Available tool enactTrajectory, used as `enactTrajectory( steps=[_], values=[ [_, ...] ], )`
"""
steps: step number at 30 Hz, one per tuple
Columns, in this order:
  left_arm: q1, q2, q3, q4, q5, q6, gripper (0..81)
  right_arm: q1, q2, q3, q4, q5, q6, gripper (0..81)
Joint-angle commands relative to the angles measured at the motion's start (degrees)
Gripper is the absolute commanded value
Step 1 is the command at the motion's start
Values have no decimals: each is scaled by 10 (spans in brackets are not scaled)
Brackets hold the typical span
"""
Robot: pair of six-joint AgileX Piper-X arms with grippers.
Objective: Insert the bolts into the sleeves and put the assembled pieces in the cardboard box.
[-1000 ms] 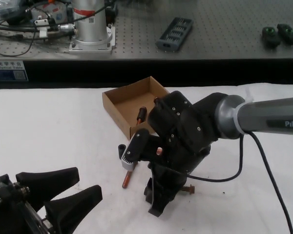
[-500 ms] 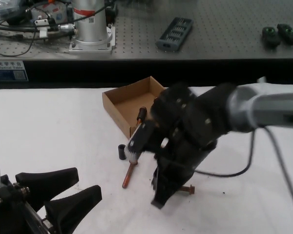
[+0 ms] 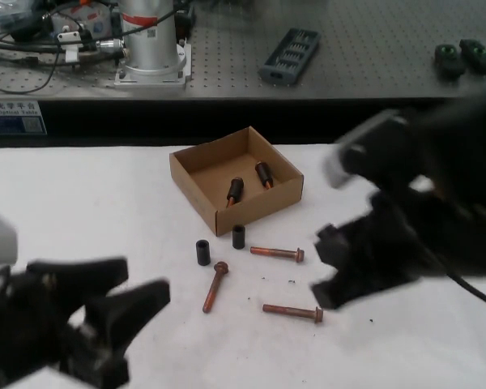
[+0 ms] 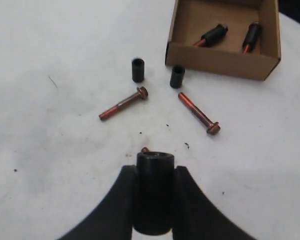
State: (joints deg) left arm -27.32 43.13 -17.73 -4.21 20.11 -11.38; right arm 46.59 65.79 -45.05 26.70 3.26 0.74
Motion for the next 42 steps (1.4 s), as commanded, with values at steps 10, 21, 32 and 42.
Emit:
enactTrajectory(
  steps=[10,21,32,42],
  values=[
    [-2,262,-245,174,-1,125,420,9,-234,185,-124,71,60,58],
    [-35,480,-370,273,30,398,420,9,-352,304,-210,95,86,58],
    [-141,581,-484,364,-169,576,420,9,-360,352,-262,157,82,58],
    [-171,632,-528,362,-209,653,420,9,-360,351,-254,168,70,58]
  ],
)
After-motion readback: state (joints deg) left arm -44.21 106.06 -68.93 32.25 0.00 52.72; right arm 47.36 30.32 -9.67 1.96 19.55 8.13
